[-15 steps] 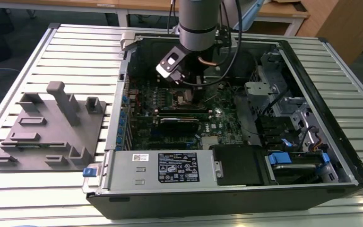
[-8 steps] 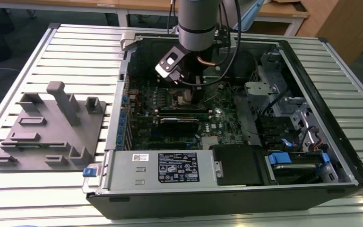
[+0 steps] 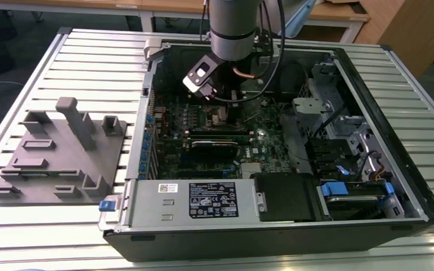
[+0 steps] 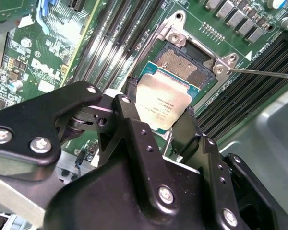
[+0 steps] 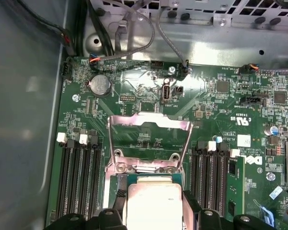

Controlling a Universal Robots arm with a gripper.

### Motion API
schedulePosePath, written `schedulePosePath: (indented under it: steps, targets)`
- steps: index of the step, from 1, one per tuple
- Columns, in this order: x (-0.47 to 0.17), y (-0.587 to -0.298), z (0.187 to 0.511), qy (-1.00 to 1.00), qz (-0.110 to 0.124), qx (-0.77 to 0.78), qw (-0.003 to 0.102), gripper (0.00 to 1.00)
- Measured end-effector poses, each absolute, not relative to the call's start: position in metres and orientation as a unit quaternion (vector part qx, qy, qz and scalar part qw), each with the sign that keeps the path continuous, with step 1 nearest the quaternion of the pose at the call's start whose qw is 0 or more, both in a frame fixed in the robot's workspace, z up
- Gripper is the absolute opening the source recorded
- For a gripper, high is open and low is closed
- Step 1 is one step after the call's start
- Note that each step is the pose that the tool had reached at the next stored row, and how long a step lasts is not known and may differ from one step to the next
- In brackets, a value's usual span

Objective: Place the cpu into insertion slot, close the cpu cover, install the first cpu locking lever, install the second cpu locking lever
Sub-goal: 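Place the cpu into insertion slot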

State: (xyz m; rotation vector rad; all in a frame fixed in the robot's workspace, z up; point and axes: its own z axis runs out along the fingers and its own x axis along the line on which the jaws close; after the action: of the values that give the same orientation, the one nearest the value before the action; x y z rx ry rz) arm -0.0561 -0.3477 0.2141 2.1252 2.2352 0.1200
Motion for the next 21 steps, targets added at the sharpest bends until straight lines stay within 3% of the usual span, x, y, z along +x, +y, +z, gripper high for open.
schedulePosePath:
  steps: [21]
  targets:
    - [-0.0611,-0.3407,0.2123,0.706,0.038,0.706,0.028,0.54]
